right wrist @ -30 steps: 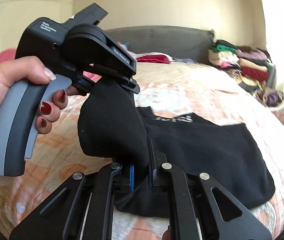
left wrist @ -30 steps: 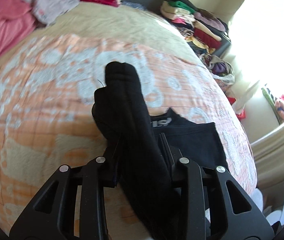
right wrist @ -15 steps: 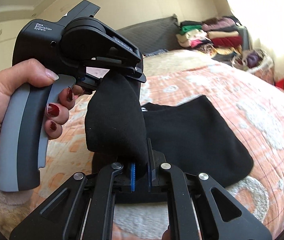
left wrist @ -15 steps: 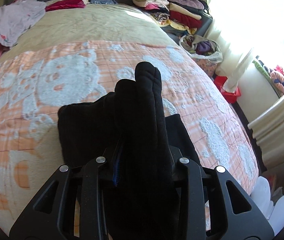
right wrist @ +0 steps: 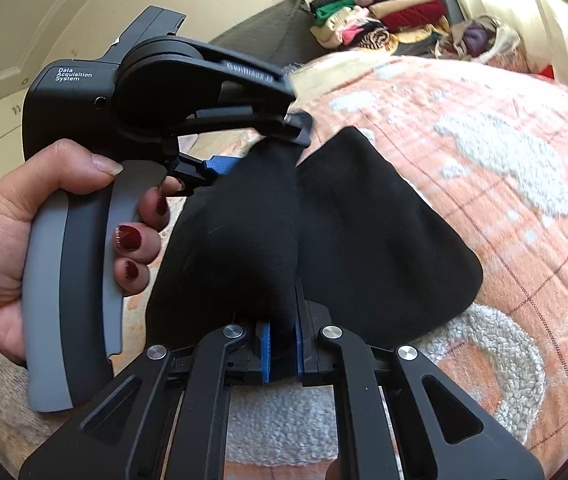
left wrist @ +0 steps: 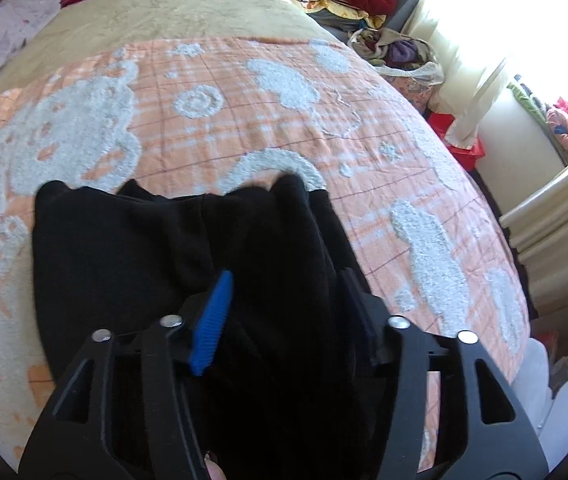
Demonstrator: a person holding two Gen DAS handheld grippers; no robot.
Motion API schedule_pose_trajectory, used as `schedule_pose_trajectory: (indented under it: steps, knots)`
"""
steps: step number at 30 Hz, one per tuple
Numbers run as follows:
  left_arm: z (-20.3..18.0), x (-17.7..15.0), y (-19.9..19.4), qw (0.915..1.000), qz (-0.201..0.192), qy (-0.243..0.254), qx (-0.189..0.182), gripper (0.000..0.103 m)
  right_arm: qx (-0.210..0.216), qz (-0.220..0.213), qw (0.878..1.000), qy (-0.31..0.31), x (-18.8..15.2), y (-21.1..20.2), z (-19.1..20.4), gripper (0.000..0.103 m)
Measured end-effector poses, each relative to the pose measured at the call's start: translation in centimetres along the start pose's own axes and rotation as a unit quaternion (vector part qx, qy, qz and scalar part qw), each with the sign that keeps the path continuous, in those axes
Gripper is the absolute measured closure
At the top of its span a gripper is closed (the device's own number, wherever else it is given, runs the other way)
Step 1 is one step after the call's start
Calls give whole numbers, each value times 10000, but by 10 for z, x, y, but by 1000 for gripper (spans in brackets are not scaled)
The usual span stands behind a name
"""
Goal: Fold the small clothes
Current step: 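Grasp the sweatshirt side with the right tool while the left tool grasps beside it, then fold the gripped side over the sweatshirt with the right tool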
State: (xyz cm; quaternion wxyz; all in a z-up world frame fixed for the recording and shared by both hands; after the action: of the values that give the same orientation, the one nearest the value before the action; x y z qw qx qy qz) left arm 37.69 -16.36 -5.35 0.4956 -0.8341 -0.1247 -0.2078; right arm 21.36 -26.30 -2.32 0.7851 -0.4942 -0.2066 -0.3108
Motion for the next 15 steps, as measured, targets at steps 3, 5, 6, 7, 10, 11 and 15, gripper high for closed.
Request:
schedule_pose_trajectory:
  steps: [3,5,6,7,10,11,15]
  knots:
    - [-6,-3,2,9997,-18,95,-215,40,44,121,9994,311,-1,3,-16,87]
    - [-9,-4,-6,9991,-160,102,-376,40,88,171,9986,490,-2,2,-26,82]
    - [-9,-4,-10,9988,-226,90,-431,40,128,222,9979,590,-3,0,-30,80]
    - [-7,-5,-18,9983,-338,88,-457,40,177,260,9973,660,-3,-1,-32,79]
    - [7,-7,-43,9974,-679,121,-194,40,336,266,9970,637,2,-9,-30,69]
    - [14,-9,-51,9968,-790,92,-110,40,397,270,9972,568,4,-12,-28,61]
    - [44,-20,-75,9941,-1020,37,365,40,677,180,9962,515,20,-18,-27,36]
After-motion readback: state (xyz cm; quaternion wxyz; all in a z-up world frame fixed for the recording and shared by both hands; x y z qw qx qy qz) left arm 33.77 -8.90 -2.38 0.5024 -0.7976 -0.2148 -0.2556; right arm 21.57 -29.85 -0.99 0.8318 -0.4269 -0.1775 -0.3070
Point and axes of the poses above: each gripper's, at about its wrist camera, not at the fingertips, and y roughly the way its jaws point, z to its left, x to its top, the point moved 5 cm from there along y, roughly the way its jaws point, and after that the axes turned 11 degrees about -x, right-handed, at the moved point
